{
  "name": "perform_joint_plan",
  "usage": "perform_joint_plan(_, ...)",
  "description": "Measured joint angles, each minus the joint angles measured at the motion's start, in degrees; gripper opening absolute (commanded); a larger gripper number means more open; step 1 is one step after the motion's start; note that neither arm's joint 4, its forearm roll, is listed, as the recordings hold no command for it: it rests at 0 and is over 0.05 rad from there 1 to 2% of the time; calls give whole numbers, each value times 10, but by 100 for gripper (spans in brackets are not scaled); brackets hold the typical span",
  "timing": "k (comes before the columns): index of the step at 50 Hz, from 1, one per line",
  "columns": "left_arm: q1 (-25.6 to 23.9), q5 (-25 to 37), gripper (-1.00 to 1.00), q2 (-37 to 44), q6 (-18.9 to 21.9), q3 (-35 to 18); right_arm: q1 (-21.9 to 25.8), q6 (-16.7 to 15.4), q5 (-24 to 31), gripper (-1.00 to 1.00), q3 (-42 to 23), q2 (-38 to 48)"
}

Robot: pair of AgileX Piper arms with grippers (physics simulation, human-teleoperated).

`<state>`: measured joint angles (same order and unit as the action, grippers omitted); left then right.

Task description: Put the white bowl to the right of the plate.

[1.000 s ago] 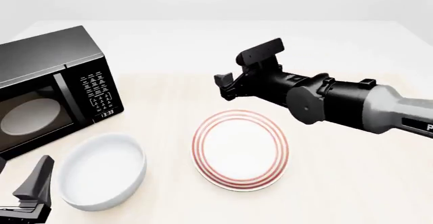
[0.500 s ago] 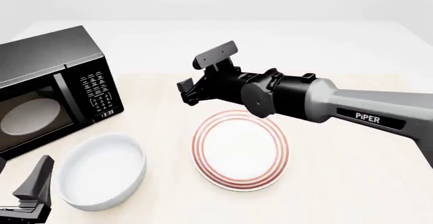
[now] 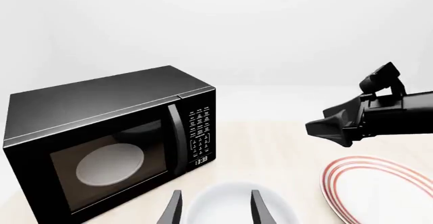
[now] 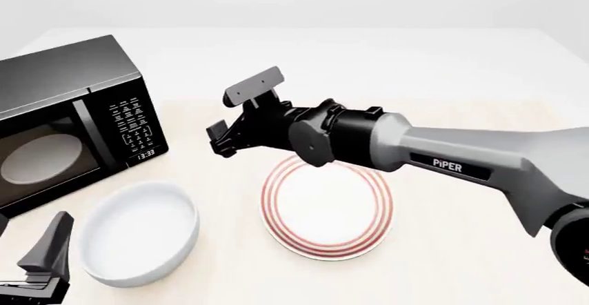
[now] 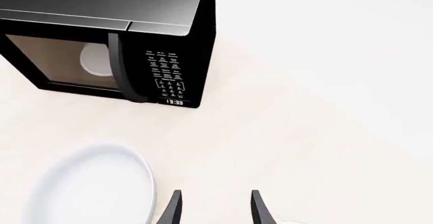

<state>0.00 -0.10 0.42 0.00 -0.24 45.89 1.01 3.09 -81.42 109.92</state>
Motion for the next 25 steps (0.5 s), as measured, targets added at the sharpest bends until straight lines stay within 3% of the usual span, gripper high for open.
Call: perform_joint_plan(25, 0, 0, 100, 0, 0, 0, 46, 16, 15, 100, -40, 39)
